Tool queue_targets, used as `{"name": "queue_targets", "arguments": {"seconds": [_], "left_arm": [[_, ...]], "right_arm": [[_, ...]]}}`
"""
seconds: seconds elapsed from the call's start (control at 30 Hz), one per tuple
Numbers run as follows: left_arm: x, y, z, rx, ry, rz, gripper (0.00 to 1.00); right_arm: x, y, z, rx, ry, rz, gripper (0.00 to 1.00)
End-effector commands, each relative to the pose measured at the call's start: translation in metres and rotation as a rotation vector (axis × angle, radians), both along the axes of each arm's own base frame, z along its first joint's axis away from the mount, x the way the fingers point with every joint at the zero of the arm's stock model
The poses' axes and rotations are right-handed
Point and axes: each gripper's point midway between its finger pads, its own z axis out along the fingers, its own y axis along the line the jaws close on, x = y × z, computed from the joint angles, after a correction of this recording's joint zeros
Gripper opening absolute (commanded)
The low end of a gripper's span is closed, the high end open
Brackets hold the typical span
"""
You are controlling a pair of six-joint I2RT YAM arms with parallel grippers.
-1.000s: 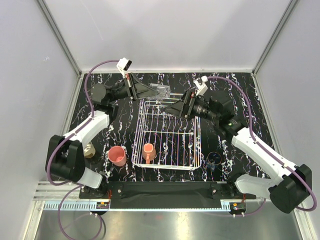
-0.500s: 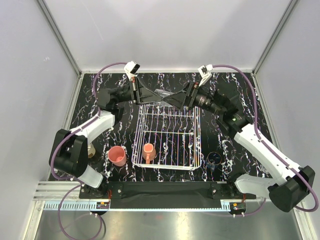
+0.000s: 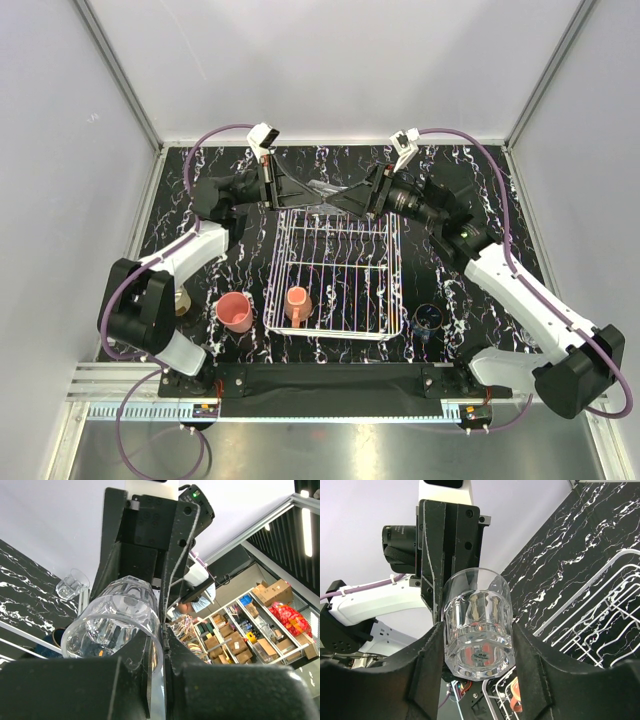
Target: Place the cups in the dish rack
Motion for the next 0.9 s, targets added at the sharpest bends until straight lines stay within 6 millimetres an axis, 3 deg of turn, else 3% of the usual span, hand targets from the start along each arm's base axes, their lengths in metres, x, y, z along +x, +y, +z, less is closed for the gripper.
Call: {"name": "queue_targets", "arguments": {"seconds": [0.0,0.03,0.07,0.1,0.13,0.2,0.23,0.3,0.37,0.43,0.47,0.53,0.6,0.63,0.67,0.7,0.73,0.77,0.87], "left_arm": [[-0.011,0.000,0.014,-0.030,-0.108,-0.005,0.00],[-0.011,0.000,0.014,-0.030,-0.111,-0.008,0.00],[-0.011,0.000,0.014,-0.028,-0.112,-0.010,0.02],[-0.011,0.000,0.013,-0.027,-0.113,-0.011,0.10],[-0.010,0.000,0.012,-0.025,-0.110,-0.008,0.30],[-0.008,-0.001,0.009,-0.019,-0.100,-0.004,0.50],[-0.006,0.000,0.008,-0.015,-0.100,0.003,0.65],[-0.003,0.001,0.006,-0.008,-0.094,0.011,0.75],[0.002,0.005,0.004,-0.001,-0.091,0.034,0.80],[0.008,0.009,0.003,0.009,-0.113,0.066,0.81],[0.015,0.009,-0.003,0.038,-0.066,0.079,0.90],[0.025,0.014,-0.008,0.067,-0.107,0.136,0.91],[0.039,0.014,-0.025,0.144,-0.011,0.182,0.92],[0.048,0.018,-0.042,0.234,0.021,0.224,0.92],[0.059,0.020,-0.050,0.284,0.032,0.292,0.92],[0.066,0.023,-0.058,0.341,0.036,0.335,0.93],[0.075,0.028,-0.054,0.393,-0.076,0.394,0.93],[0.081,0.037,-0.072,0.496,0.009,0.468,0.93],[0.090,0.052,-0.076,0.563,-0.002,0.575,0.93]], "right_arm": [[-0.014,0.005,0.027,0.066,-0.072,0.060,0.37],[-0.014,0.005,0.028,0.069,-0.076,0.058,0.30],[-0.014,0.005,0.028,0.069,-0.076,0.055,0.15],[-0.014,0.003,0.030,0.077,-0.067,0.045,0.07],[-0.013,0.002,0.030,0.075,-0.061,0.035,0.00],[-0.012,0.000,0.026,0.070,-0.031,0.012,0.00],[-0.011,-0.001,0.024,0.066,-0.016,0.005,0.00],[-0.008,-0.006,0.015,0.038,0.043,-0.037,0.00],[-0.002,-0.012,0.008,0.003,0.090,-0.098,0.00],[0.000,-0.020,-0.011,-0.076,0.171,-0.151,0.00],[0.005,-0.027,-0.020,-0.125,0.215,-0.207,0.00],[0.011,-0.035,-0.028,-0.184,0.240,-0.256,0.00],[0.019,-0.045,-0.041,-0.268,0.285,-0.329,0.00],[0.023,-0.049,-0.032,-0.277,0.279,-0.355,0.00],[0.034,-0.052,-0.044,-0.327,0.307,-0.402,0.00],[0.033,-0.058,-0.058,-0.398,0.351,-0.417,0.00],[0.037,-0.061,-0.064,-0.437,0.371,-0.440,0.00],[0.050,-0.060,-0.065,-0.478,0.384,-0.469,0.00],[0.064,-0.074,-0.092,-0.668,0.465,-0.539,0.00]]}}
